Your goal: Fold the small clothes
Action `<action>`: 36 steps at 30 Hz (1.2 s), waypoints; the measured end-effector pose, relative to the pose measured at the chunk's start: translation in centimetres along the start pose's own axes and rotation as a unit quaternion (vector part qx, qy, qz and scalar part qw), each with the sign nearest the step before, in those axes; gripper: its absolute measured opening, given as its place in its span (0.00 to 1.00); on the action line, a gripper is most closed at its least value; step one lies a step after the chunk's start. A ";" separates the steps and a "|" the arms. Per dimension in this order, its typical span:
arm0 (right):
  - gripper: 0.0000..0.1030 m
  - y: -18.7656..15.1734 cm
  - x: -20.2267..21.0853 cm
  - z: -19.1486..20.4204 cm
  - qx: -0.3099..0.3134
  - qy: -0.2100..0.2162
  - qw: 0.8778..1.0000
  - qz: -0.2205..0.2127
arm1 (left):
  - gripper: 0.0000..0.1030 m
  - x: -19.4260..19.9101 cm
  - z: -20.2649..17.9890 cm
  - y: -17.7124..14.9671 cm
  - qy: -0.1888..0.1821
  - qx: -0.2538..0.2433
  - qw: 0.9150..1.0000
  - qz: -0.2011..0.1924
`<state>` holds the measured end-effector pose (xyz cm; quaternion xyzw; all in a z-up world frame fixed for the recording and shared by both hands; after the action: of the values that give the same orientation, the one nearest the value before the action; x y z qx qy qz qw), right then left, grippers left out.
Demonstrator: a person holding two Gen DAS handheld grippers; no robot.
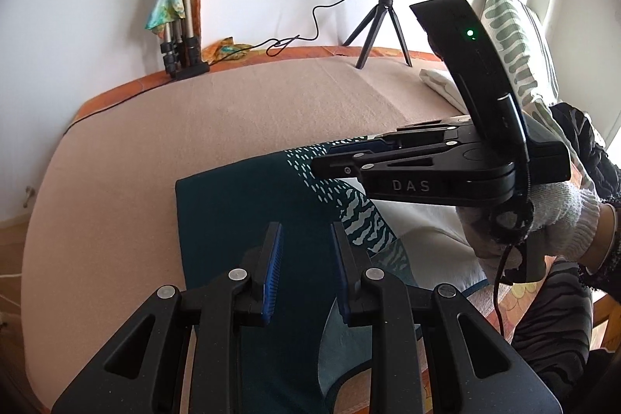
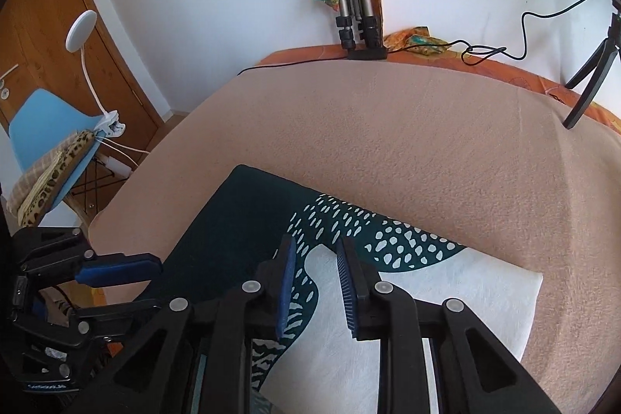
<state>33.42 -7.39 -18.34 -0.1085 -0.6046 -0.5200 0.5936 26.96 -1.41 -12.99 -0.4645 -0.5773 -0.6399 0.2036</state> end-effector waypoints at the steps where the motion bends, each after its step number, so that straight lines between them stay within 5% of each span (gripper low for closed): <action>1: 0.21 0.0 -0.3 -0.1 0.002 -0.003 1.000 0.003 | 0.22 0.0 0.1 0.0 -0.002 0.002 1.000 -0.001; 15: 0.22 -0.1 -2.9 -0.8 0.007 -0.043 0.998 0.040 | 0.22 -4.2 0.3 -3.7 -0.037 0.038 0.997 0.063; 25: 0.24 -0.1 -2.8 -0.6 0.014 -0.052 0.997 0.048 | 0.22 -3.8 0.7 -4.0 -0.043 0.048 0.996 0.058; 28: 0.34 0.0 -0.9 -1.2 0.010 -0.080 0.996 0.032 | 0.24 -2.2 1.9 -4.0 -0.056 0.080 0.994 0.047; 31: 0.40 0.1 1.8 -1.8 0.015 -0.136 0.990 0.018 | 0.51 -0.3 3.8 -4.6 -0.066 0.129 0.989 0.033; 36: 0.72 0.0 6.8 -2.2 0.017 -0.192 0.981 -0.021 | 0.51 1.5 5.9 -6.8 -0.093 0.192 0.976 0.034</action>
<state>32.87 -12.34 -13.29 -0.1829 -0.7181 -0.4918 0.4573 22.94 6.20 -16.09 -0.4936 -0.6896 -0.4638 0.2562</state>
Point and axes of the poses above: each gripper's, at about its wrist camera, not at the fingertips, and x roughly against the way its jaws point, z to its left, y to its top, the point moved 10 cm from there along -x, roughly the way its jaws point, and after that the axes turned 9 degrees about z, right-handed, at the moved point
